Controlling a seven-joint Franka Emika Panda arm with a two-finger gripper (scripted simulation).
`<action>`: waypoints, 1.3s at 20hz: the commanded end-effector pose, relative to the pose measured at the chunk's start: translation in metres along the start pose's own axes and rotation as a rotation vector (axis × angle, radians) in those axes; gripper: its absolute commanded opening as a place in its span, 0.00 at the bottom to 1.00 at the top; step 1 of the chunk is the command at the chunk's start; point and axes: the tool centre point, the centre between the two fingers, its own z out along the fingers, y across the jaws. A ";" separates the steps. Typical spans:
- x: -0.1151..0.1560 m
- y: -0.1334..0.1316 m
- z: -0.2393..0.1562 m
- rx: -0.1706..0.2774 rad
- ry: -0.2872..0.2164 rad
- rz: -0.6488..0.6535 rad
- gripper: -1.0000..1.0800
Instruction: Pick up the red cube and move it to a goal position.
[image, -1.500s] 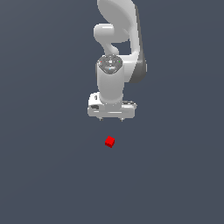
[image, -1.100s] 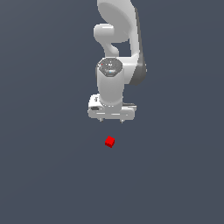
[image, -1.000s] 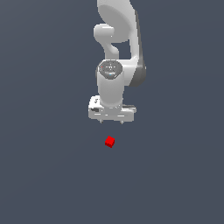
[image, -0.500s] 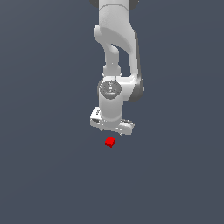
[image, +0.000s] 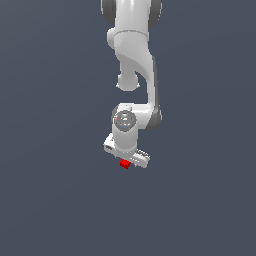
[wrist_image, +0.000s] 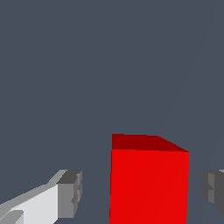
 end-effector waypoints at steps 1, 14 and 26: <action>0.004 -0.001 0.007 0.001 0.003 0.024 0.96; 0.006 -0.001 0.011 0.002 0.003 0.037 0.00; 0.001 0.000 0.009 0.002 0.003 0.037 0.00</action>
